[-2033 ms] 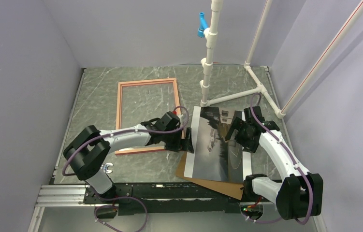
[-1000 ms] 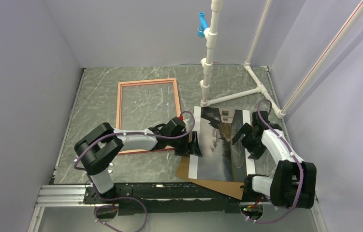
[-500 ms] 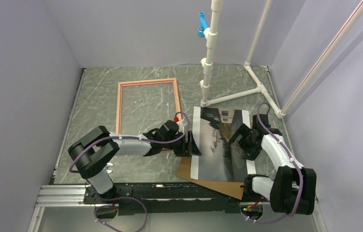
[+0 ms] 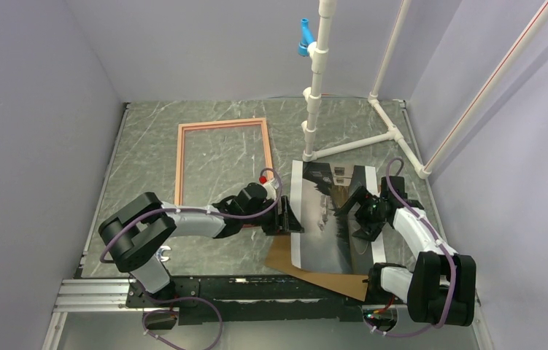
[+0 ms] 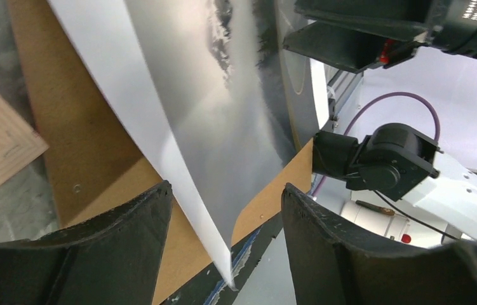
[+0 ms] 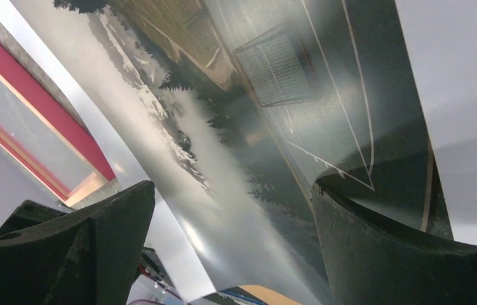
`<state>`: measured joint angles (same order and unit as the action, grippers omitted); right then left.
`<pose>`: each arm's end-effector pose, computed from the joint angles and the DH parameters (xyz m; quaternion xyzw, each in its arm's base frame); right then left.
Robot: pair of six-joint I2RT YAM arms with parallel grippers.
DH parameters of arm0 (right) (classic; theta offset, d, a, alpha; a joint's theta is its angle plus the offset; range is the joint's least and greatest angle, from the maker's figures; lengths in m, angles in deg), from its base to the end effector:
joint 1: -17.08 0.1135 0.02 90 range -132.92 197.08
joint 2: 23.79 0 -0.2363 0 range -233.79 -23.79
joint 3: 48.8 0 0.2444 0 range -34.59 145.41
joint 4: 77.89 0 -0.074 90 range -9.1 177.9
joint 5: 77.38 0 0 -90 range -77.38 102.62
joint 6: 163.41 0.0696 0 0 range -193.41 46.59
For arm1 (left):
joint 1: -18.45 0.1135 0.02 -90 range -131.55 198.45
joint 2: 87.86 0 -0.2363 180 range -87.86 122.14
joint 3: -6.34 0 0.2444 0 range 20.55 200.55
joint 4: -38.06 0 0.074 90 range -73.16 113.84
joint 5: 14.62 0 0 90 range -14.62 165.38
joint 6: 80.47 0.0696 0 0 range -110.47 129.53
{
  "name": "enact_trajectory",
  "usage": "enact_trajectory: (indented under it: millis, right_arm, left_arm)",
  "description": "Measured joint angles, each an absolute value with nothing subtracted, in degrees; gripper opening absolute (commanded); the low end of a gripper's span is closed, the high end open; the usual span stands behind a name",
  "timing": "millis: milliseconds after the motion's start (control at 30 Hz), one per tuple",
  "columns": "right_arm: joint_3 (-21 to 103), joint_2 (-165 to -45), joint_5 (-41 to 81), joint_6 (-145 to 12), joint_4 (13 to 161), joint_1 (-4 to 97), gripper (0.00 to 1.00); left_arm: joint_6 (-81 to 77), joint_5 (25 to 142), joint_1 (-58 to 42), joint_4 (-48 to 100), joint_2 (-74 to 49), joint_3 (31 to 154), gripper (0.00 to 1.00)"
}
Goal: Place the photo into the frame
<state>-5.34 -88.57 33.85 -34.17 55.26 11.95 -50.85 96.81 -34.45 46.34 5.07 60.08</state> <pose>0.2001 0.0073 0.1095 0.3321 0.9068 0.2275 0.1249 0.1852 -0.2870 0.1238 0.0357 0.8590 -0.4936 0.1313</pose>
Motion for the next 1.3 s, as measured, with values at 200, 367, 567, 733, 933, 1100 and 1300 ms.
enact_trajectory:
  millis: [200, 367, 567, 733, 933, 1100, 1300]
  right_arm:
    - [-6.06, -88.78, 35.97, -33.93, 57.05, 11.97, 0.96]
    - [-6.6, -89.09, 37.76, -33.67, 58.56, 11.95, 0.97]
    - [-7.04, -89.35, 38.97, -33.25, 59.76, 11.95, 0.97]
    - [-7.3, -89.48, 39.75, -33.19, 60.46, 11.95, 0.97]
    - [-7.46, -90.1, 40.67, -32.99, 61.42, 11.95, 0.97]
    - [-7.54, -90.18, 41.37, -32.88, 61.79, 11.95, 0.97]
    - [-7.57, -90.18, 41.7, -32.88, 61.9, 11.95, 0.97]
  left_arm:
    - [-52.82, 94.8, -34.47, 45.08, 5.04, 57.96, 0.66]
    - [-54.94, 94.54, -34.52, 47.77, 6.82, 55.53, 0.57]
    - [-57.21, 94.67, -34.61, 52.33, 9.24, 54.92, 0.66]
    - [-57.43, 94.19, -35.24, 48.99, 9.5, 57.41, 0.68]
    - [-57.23, 94.15, -35.7, 48.4, 10.55, 58.72, 0.63]
    - [-58.52, 93.47, -36.31, 56.29, 10.64, 55.45, 0.57]
    - [-62.17, 92.94, -37.1, 69.45, 11.93, 49.57, 0.37]
